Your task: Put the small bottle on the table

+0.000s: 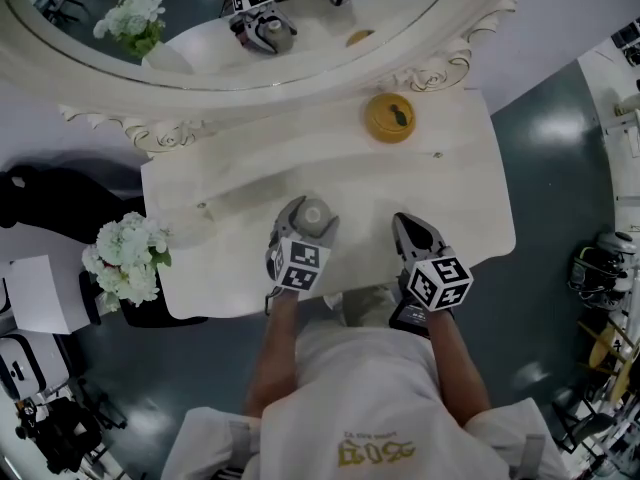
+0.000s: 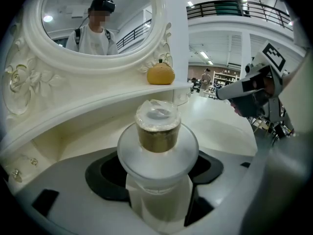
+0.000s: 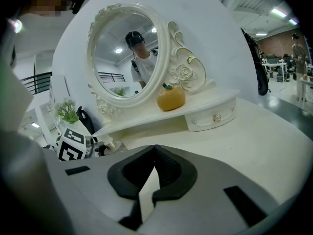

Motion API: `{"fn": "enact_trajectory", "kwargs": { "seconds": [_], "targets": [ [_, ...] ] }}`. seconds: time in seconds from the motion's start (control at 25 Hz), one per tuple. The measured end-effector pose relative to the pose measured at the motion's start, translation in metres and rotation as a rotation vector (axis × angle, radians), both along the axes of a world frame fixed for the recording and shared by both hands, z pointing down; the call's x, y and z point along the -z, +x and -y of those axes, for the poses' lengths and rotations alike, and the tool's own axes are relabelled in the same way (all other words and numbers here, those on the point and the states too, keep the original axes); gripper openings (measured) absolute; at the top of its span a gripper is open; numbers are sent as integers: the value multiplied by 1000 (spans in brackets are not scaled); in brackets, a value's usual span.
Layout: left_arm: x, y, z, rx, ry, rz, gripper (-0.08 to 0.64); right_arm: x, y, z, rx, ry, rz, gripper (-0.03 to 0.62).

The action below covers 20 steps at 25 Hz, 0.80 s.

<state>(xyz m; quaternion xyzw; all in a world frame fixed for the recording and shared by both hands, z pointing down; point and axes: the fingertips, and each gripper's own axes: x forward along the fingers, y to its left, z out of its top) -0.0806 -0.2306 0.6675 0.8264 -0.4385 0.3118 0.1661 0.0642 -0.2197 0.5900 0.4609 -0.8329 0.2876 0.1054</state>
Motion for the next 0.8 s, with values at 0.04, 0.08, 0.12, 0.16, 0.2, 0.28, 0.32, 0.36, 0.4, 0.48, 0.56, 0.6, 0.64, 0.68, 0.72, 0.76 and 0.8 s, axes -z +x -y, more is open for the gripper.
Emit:
{"fn": "enact_trajectory", "kwargs": {
  "seconds": [0.04,0.08,0.12,0.16,0.2,0.28,0.32,0.36,0.4,0.48,0.56,0.6,0.64,0.68,0.72,0.76,0.8],
  "targets": [
    [0,0,0,7,-1,-1,347,1,0,-1,1,1,1,12],
    [-1,-1,0,15,-6,-7,348,2,1,-2,1,2,3,12],
    [-2,-1,-1,25,-16,-16,350,3,2,-3,1,2,3,12],
    [-4,-1,-1,36,-27,-30,358,4,3,-5,-1,2,4,12],
    [-6,-1,-2,45,-36,-43,373,5,3,-6,-3,3,5,12],
    [-6,-3,-4,55,-41,-62,385,8,3,-8,-8,7,16,12],
    [-4,-3,-5,58,-39,-67,385,10,3,-9,-12,9,25,12],
    [-1,-4,-5,62,-36,-71,385,13,4,-10,-14,12,33,12],
    [2,-4,-6,67,-33,-75,383,16,4,-11,-16,15,38,12],
    [6,-7,-8,85,-26,-77,374,20,4,-12,-14,24,42,12],
    [8,-10,-11,103,-22,-76,359,24,3,-14,-12,32,52,12],
    [9,-11,-13,109,-21,-77,358,26,2,-16,-12,36,59,12],
    [11,-12,-16,111,-21,-80,356,29,1,-17,-10,40,66,12],
    [12,-13,-18,114,-23,-85,356,31,0,-19,-9,44,70,12],
    [14,-13,-20,116,-25,-92,357,34,-1,-21,-7,47,73,12],
    [15,-14,-22,119,-27,-101,364,36,-2,-23,-5,50,74,12],
    [16,-15,-25,124,-28,-113,364,37,-3,-26,-2,53,74,12]
  ]
}}
